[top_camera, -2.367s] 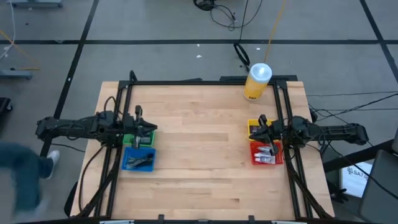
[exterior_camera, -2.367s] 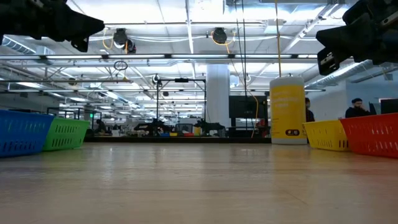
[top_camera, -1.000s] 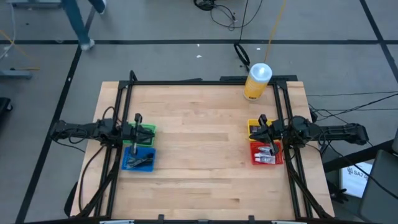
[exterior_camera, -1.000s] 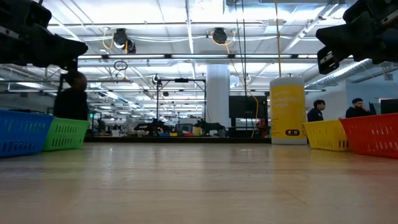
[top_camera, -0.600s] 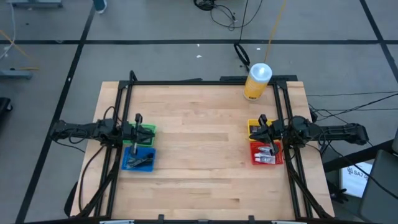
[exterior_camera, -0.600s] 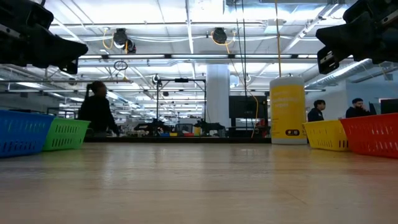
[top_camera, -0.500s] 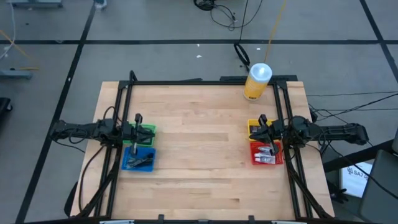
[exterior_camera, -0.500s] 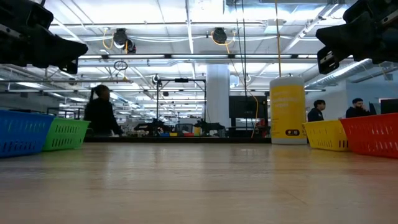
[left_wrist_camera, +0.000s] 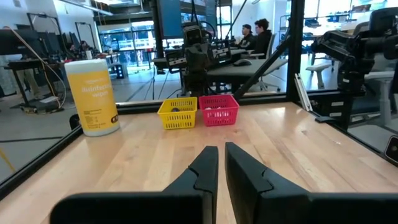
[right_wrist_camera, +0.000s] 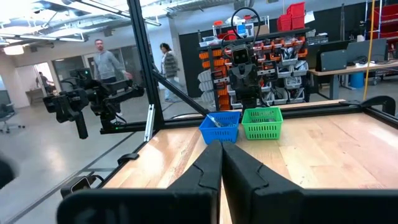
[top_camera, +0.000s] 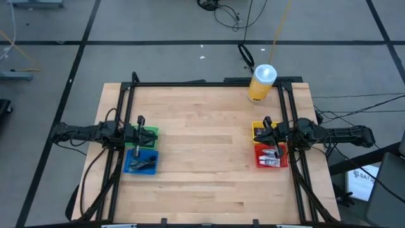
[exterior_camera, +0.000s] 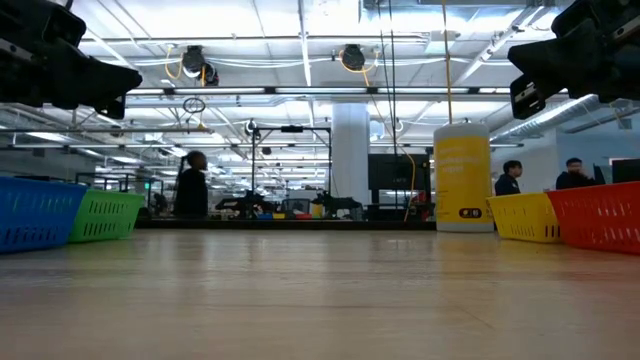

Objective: Pick & Place Travel size toiletries
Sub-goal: Return to Home Position

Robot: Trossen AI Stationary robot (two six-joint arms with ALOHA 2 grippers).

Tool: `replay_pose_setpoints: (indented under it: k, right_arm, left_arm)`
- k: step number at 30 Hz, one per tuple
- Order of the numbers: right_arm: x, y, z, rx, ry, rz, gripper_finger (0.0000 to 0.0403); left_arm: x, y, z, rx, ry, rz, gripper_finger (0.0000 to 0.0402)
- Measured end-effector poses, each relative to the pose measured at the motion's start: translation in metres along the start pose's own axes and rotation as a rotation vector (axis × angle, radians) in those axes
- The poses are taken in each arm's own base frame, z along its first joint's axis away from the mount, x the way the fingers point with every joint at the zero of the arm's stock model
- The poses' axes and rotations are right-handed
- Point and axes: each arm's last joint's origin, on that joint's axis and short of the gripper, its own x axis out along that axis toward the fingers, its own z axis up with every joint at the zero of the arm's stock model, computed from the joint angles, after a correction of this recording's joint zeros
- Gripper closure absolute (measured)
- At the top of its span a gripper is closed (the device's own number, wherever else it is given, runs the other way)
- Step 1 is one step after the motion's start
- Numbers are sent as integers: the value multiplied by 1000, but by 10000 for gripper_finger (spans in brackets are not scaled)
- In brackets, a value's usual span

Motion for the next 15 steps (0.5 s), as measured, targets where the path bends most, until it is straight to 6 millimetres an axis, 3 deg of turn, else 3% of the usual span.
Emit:
replay_pose_setpoints:
  k: [15]
  right_arm:
    - [-7,-2,-3,-130,28,-27,398]
  left_arm:
    - [0,0,0,0,0,0,367]
